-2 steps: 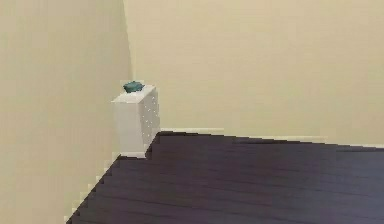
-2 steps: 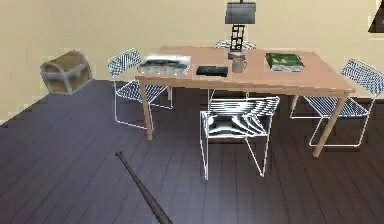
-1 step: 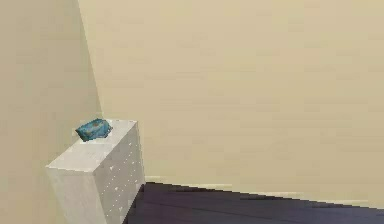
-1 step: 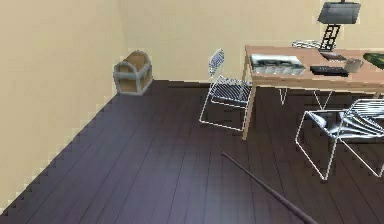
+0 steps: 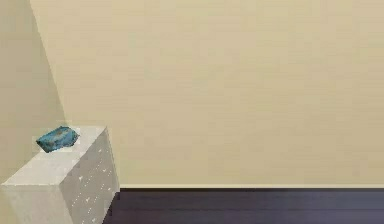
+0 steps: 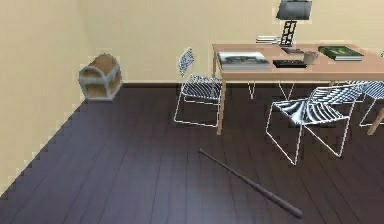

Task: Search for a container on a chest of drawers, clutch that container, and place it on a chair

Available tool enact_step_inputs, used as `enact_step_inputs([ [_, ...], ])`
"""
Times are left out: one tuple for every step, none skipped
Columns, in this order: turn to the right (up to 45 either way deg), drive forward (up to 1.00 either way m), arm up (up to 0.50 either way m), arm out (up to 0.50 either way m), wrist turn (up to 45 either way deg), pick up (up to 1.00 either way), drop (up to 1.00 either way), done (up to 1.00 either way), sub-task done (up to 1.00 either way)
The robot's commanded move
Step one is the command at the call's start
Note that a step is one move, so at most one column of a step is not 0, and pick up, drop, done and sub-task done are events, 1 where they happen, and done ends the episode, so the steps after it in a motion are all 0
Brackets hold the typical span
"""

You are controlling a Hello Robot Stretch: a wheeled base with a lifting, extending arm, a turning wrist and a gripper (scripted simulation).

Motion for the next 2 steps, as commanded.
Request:
enact_step_inputs([
  [0.0, 0.3, 0.0, 0.0, 0.0, 0.0, 0.0, 0.0, 0.0],
  [0.0, 0.45, 0.0, 0.0, 0.0, 0.0, 0.0, 0.0, 0.0],
])
